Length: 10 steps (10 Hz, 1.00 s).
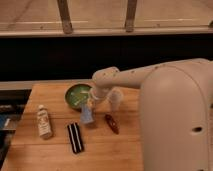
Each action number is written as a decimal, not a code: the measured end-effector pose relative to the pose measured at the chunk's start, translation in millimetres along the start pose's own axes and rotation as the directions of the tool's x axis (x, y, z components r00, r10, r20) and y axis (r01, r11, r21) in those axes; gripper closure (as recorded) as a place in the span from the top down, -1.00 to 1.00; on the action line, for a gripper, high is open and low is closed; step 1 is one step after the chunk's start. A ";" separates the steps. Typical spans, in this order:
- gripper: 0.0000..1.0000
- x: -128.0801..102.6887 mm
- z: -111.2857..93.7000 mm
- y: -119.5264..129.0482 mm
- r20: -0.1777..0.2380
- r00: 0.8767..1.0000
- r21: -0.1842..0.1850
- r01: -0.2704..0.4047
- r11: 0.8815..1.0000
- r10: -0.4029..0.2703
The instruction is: Place the white sponge in the ceramic bowl
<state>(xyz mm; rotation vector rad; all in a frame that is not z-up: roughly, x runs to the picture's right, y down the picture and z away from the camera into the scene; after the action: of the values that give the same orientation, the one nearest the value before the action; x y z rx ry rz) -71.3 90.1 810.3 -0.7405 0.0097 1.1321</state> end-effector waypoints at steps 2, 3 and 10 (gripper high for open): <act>-1.00 -13.6 -33.9 -3.8 0.103 0.995 -0.020 -0.012 1.000 0.014; -1.00 -20.1 -44.9 -2.3 0.132 0.991 -0.023 -0.008 1.000 0.011; -1.00 -105.4 -59.4 3.0 0.220 0.974 -0.068 0.078 0.995 -0.061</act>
<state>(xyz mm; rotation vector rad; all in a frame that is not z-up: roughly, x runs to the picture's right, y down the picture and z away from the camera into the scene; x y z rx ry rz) -100.4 -27.1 801.9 -0.6753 -0.2440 1.1462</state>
